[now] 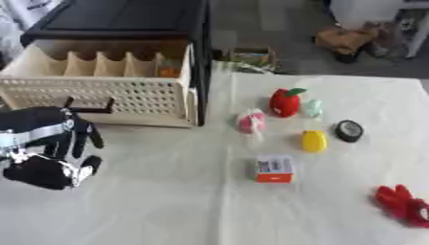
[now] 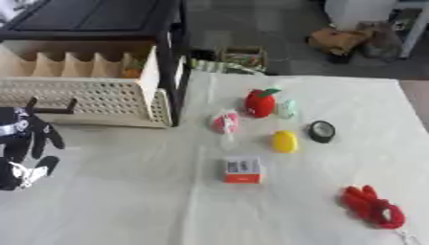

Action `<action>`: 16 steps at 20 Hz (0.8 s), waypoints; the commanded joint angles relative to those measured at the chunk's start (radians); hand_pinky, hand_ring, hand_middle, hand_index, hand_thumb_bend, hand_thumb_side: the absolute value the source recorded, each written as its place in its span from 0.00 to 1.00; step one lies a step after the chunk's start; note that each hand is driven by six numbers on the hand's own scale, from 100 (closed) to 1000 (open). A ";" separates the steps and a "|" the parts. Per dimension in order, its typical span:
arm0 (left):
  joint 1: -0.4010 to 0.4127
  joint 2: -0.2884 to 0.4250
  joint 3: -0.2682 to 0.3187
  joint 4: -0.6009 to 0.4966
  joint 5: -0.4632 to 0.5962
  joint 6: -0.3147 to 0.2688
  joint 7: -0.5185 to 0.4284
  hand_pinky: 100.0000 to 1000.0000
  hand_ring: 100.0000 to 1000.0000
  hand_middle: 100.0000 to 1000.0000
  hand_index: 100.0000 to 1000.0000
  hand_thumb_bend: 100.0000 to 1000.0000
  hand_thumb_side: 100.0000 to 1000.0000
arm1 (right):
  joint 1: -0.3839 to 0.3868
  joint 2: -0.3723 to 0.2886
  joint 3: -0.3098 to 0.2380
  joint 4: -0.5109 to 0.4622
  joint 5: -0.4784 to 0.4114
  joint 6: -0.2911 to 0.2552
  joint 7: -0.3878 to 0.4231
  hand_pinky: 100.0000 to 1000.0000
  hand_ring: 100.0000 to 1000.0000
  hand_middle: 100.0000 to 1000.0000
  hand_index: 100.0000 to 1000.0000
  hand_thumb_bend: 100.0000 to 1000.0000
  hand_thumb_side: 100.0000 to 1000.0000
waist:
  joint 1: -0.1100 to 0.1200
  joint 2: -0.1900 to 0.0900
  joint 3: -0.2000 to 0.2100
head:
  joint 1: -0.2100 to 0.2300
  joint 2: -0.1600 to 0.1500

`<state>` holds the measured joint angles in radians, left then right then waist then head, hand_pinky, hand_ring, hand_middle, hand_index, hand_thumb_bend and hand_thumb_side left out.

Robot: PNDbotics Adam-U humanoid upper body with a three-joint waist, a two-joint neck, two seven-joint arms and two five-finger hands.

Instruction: Pick up objects from table and place into drawer.

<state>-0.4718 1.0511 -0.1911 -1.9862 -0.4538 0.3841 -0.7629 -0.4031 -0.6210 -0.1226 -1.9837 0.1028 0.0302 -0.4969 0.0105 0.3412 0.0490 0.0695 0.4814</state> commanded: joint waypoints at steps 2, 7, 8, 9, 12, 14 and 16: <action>0.003 0.070 0.017 0.000 0.028 0.032 -0.005 0.52 0.69 0.63 0.89 0.01 0.34 | -0.007 -0.030 -0.013 -0.016 -0.006 0.003 -0.003 0.76 0.56 0.49 0.72 0.00 0.76 | 0.003 -0.018 -0.003 | 0.002 -0.007; -0.010 0.080 -0.002 0.030 0.041 0.036 0.001 0.50 0.74 0.69 0.91 0.01 0.34 | -0.009 -0.029 -0.013 -0.016 -0.005 0.006 -0.005 0.76 0.56 0.49 0.72 0.00 0.76 | 0.006 -0.013 -0.009 | 0.006 -0.009; -0.015 0.079 -0.006 0.040 0.041 0.035 -0.001 0.49 0.75 0.70 0.93 0.01 0.34 | -0.010 -0.029 -0.013 -0.016 -0.005 0.006 -0.006 0.76 0.56 0.48 0.72 0.00 0.76 | 0.006 -0.012 -0.010 | 0.006 -0.010; -0.020 0.077 -0.011 0.050 0.041 0.035 -0.003 0.49 0.75 0.70 0.93 0.01 0.34 | -0.011 -0.029 -0.013 -0.016 -0.005 0.007 -0.006 0.76 0.56 0.48 0.72 0.00 0.76 | 0.006 -0.011 -0.011 | 0.007 -0.010; -0.035 0.071 -0.022 0.077 0.040 0.034 -0.010 0.49 0.75 0.71 0.94 0.01 0.34 | -0.011 -0.028 -0.013 -0.016 -0.004 0.008 -0.008 0.76 0.56 0.48 0.72 0.00 0.75 | 0.006 -0.008 -0.015 | 0.010 -0.011; -0.045 0.067 -0.027 0.090 0.037 0.031 -0.012 0.49 0.75 0.70 0.94 0.01 0.34 | -0.011 -0.027 -0.014 -0.016 -0.004 0.009 -0.010 0.76 0.56 0.48 0.72 0.00 0.75 | 0.007 -0.005 -0.018 | 0.012 -0.012; -0.058 0.061 -0.032 0.105 0.028 0.029 -0.011 0.49 0.74 0.70 0.94 0.01 0.34 | -0.012 -0.026 -0.014 -0.016 -0.003 0.010 -0.010 0.76 0.55 0.48 0.72 0.00 0.75 | 0.008 -0.004 -0.020 | 0.014 -0.013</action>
<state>-0.5154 1.0896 -0.2296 -1.8860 -0.4205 0.4029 -0.7615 -0.4044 -0.6210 -0.1232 -1.9837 0.1028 0.0380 -0.5041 0.0166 0.3536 0.0299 0.0785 0.4807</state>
